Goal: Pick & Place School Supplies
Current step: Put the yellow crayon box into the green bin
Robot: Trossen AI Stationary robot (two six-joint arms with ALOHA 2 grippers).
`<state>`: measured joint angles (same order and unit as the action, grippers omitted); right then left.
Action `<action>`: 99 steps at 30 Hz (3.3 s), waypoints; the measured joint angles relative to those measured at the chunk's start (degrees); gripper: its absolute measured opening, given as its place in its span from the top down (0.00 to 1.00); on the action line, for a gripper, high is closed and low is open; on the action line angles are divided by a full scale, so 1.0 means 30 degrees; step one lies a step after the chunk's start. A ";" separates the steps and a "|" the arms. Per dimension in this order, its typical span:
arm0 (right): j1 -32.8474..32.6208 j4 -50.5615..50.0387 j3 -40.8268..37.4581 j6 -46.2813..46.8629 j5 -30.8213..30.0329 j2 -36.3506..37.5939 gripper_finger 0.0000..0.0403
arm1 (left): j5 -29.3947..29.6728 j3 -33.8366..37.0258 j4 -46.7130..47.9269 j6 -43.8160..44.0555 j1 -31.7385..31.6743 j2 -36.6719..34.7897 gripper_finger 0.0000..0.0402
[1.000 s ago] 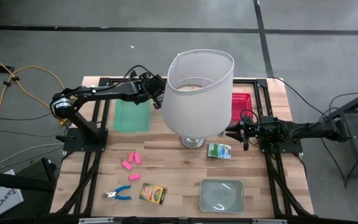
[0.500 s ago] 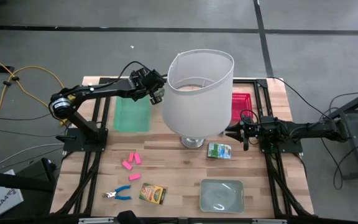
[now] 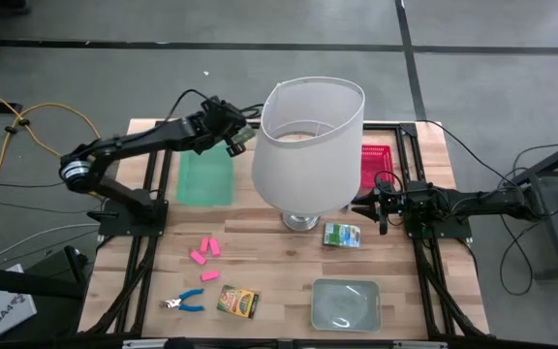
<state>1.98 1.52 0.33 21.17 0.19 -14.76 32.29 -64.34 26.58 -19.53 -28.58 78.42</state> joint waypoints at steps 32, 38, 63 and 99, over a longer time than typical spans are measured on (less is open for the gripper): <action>0.0002 -0.0005 0.0002 0.0000 0.0005 0.0001 0.72 | -0.2877 0.0000 1.2214 0.3933 0.2890 -0.2085 1.00; 0.0006 -0.0007 -0.0004 0.0001 0.0001 0.0001 0.72 | -0.2985 0.0000 1.2499 0.4142 0.4383 -0.2085 1.00; 0.0000 -0.0002 0.0000 -0.0004 0.0003 0.0003 0.72 | -0.6163 0.1508 1.3276 0.3992 0.6463 -0.2078 1.00; 0.0003 -0.0007 0.0003 0.0001 0.0000 0.0003 0.72 | -0.5493 0.3563 0.9432 0.0007 0.4670 -0.2070 0.78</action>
<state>1.99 1.50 0.34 21.17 0.19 -14.75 15.81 -53.65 54.88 -19.51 -14.57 72.20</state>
